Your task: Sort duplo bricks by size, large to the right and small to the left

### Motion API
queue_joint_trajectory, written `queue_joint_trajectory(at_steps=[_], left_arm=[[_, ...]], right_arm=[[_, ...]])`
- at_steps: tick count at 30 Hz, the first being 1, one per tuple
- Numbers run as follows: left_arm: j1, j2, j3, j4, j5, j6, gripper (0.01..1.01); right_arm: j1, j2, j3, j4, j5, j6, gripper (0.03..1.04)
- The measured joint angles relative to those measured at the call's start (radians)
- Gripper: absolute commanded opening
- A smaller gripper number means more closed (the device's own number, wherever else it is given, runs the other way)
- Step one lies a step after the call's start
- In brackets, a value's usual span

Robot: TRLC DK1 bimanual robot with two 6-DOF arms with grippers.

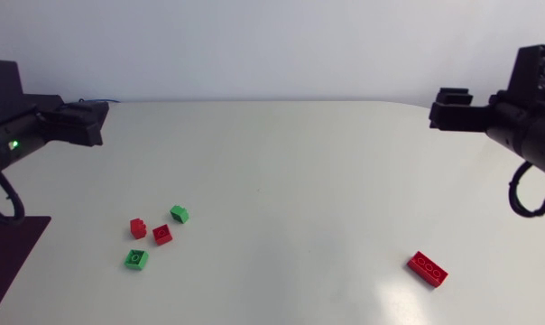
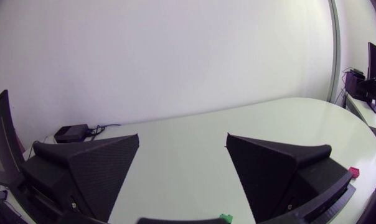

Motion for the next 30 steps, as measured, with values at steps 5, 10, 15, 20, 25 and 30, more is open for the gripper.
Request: queue_joint_trajectory(at_steps=[5,10,15,20,25,30], left_arm=[[0.0,-0.195,-0.127,0.069,-0.045,-0.014,0.97],[0.0,-0.424,-0.253,0.142,-0.061,-0.014,0.97],[0.0,-0.612,-0.37,0.183,-0.065,-0.014,0.97],[0.026,-0.747,-0.441,0.189,-0.065,-0.021,0.97],[0.036,-0.85,-0.473,0.208,-0.12,-0.021,0.972],[0.044,-0.85,-0.479,0.246,-0.189,-0.021,0.972]], right_arm=[[-0.03,-0.21,-0.131,0.085,0.026,-0.038,1.0],[-0.042,-0.446,-0.264,0.177,0.029,-0.077,1.0],[-0.026,-0.682,-0.438,0.312,0.034,-0.178,1.0],[-0.029,-0.852,-0.554,0.336,0.043,-0.236,1.0],[-0.053,-0.88,-0.574,0.365,0.045,-0.265,1.0],[-0.136,-0.88,-0.582,0.428,0.061,-0.291,1.0]])
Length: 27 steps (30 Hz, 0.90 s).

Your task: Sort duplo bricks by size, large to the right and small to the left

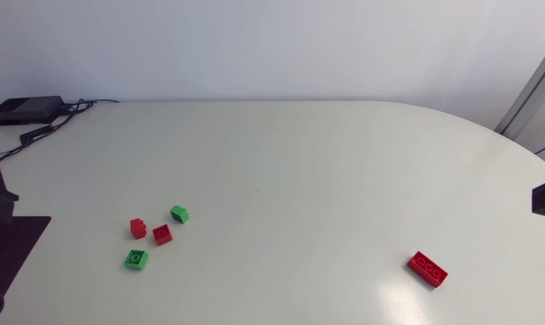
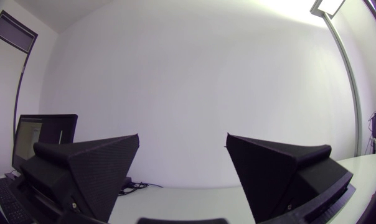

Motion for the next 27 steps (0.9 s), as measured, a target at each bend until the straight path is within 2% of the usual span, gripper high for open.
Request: queue_joint_trajectory(at_steps=[6,13,22,27], left_arm=[[0.0,0.0,-0.002,0.021,-0.034,0.008,0.972],[0.0,0.0,-0.031,0.046,-0.048,0.012,0.979],[-0.013,0.0,-0.15,0.159,-0.048,0.018,0.979],[-0.014,0.0,-0.208,0.132,-0.048,-0.027,0.979]], right_arm=[[-0.077,0.0,-0.045,0.047,0.009,-0.046,1.0],[-0.096,0.0,-0.071,0.074,-0.008,-0.074,1.0],[-0.023,0.0,-0.162,0.063,-0.317,0.066,1.0],[-0.016,-0.001,-0.162,0.027,-0.358,0.118,1.0]])
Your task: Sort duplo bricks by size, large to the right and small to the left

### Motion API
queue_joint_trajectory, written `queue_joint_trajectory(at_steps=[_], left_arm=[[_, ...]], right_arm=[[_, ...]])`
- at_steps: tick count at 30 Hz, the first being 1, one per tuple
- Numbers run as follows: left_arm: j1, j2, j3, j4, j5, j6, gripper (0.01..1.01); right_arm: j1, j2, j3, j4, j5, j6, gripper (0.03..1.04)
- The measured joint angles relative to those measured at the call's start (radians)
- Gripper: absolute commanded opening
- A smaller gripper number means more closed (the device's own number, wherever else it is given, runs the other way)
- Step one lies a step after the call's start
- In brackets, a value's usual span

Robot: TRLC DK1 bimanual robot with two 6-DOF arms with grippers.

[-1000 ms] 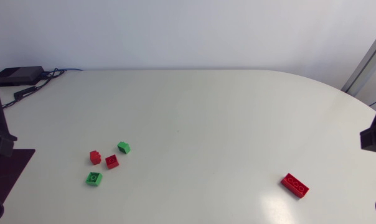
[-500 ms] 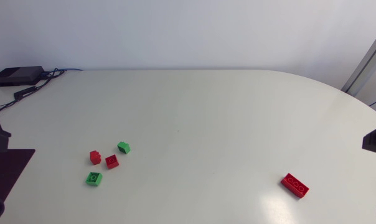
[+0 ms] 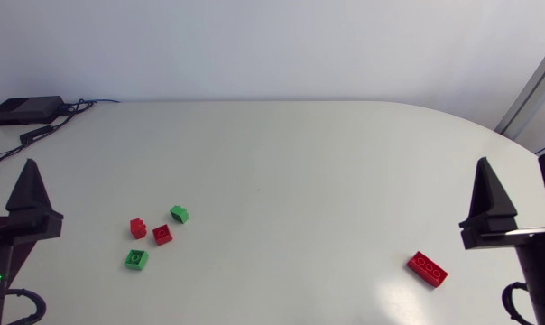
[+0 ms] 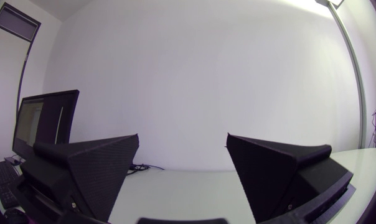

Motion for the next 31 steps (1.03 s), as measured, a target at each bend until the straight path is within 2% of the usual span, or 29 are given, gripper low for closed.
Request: queue_joint_trajectory(at_steps=[6,13,17,22,31], left_arm=[[-0.008,0.0,0.0,-0.049,0.0,-0.078,0.979],[-0.014,0.0,0.0,-0.196,0.0,-0.079,0.979],[-0.014,-0.001,0.0,-0.227,0.0,-0.079,0.979],[-0.038,-0.001,0.0,-0.274,0.0,-0.079,0.979],[-0.027,-0.001,0.0,-0.296,0.0,-0.063,0.979]], right_arm=[[-0.005,0.0,0.0,-0.087,-0.001,0.019,1.0],[-0.015,0.0,0.0,-0.159,0.0,0.027,1.0],[-0.016,0.0,0.0,-0.211,-0.001,0.029,1.0],[-0.016,0.0,0.0,-0.333,-0.001,0.045,1.0],[-0.014,0.0,0.0,-0.363,-0.001,0.045,1.0]])
